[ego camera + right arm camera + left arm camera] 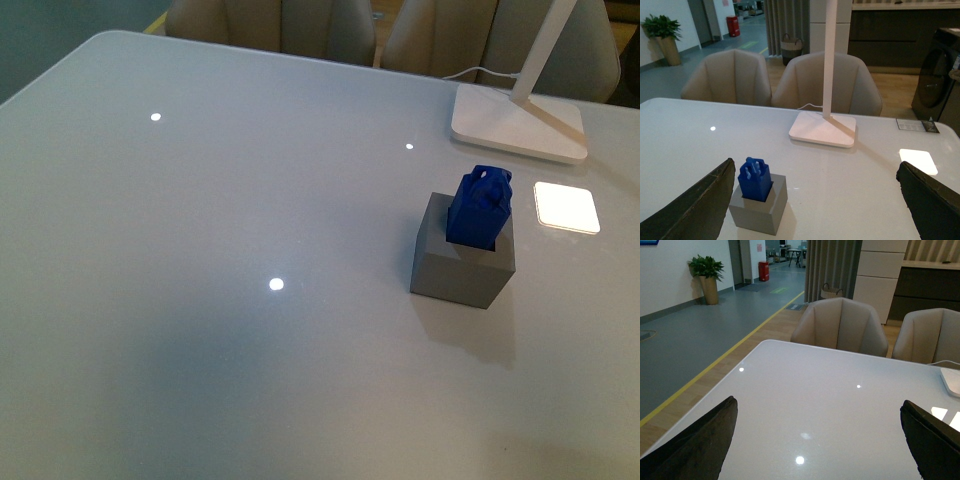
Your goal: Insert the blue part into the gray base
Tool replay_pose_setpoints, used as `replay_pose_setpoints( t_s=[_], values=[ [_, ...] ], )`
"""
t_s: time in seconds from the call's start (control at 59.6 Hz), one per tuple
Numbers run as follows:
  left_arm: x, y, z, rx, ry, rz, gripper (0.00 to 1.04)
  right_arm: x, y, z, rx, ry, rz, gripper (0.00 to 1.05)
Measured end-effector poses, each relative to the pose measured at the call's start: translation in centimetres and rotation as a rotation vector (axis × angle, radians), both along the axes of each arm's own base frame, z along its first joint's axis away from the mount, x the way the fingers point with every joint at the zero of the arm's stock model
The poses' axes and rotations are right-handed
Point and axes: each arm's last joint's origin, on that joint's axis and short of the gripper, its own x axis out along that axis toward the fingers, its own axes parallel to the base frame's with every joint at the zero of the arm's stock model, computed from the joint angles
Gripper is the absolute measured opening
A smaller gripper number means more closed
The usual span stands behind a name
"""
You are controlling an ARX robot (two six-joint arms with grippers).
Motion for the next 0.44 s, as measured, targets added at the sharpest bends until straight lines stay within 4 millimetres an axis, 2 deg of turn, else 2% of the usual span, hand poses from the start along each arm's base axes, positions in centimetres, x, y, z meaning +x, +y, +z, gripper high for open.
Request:
replay_pose_setpoints(
  t_s=[0.436],
  values=[
    [0.0, 0.0, -0.01, 0.0, 0.0, 0.0, 0.97, 0.0, 0.0, 0.0, 0.0, 0.0, 0.0, 0.96]
  ],
)
